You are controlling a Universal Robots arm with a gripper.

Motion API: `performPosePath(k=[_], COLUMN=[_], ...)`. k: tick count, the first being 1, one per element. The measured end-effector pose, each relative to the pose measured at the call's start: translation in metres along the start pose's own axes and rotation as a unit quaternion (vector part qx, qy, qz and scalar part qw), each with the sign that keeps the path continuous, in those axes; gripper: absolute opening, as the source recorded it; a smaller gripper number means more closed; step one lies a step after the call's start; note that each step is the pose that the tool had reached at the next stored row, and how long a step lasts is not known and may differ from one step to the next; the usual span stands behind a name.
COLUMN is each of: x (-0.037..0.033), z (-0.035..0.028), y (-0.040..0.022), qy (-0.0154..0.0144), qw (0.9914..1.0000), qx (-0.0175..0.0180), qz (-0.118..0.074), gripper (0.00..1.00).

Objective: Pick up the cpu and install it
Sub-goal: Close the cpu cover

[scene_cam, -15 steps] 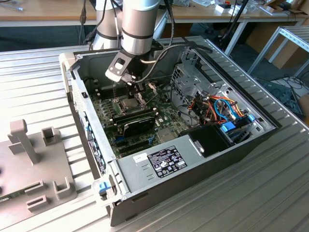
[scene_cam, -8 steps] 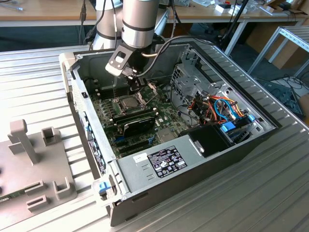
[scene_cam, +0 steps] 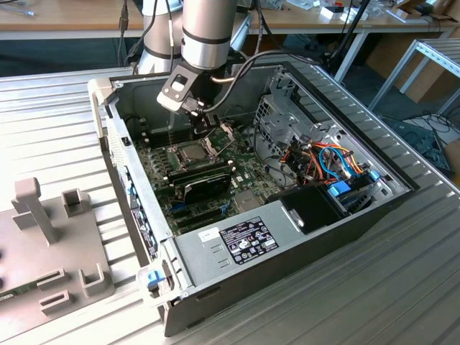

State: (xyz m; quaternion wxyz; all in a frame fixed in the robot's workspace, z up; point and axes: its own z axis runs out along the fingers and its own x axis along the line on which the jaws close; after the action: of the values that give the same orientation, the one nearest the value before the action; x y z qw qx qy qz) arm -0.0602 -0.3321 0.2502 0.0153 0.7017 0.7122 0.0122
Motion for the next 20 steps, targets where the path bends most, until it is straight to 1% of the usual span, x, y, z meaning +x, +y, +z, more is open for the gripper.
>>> performPosePath(k=[7,11,12,15,18,20], x=[0.0000,-0.0001,-0.0001,-0.0001,-0.0001,-0.0001], z=[-0.0007,-0.0093,-0.0123,-0.0151,-0.0218,-0.0250], y=[0.0000,0.0003,0.0005,0.0006,0.0008,0.0010], qy=[0.0000,-0.0001,-0.0001,0.0000,0.0000,0.0000], qw=[1.00000,1.00000,1.00000,1.00000,1.00000,1.00000], qx=[0.0000,0.0000,0.0000,0.0000,0.0000,0.0000], qz=[0.000,0.000,0.000,0.000,0.000,0.000], gripper=[0.11,0.11,0.11,0.11,0.11,0.11])
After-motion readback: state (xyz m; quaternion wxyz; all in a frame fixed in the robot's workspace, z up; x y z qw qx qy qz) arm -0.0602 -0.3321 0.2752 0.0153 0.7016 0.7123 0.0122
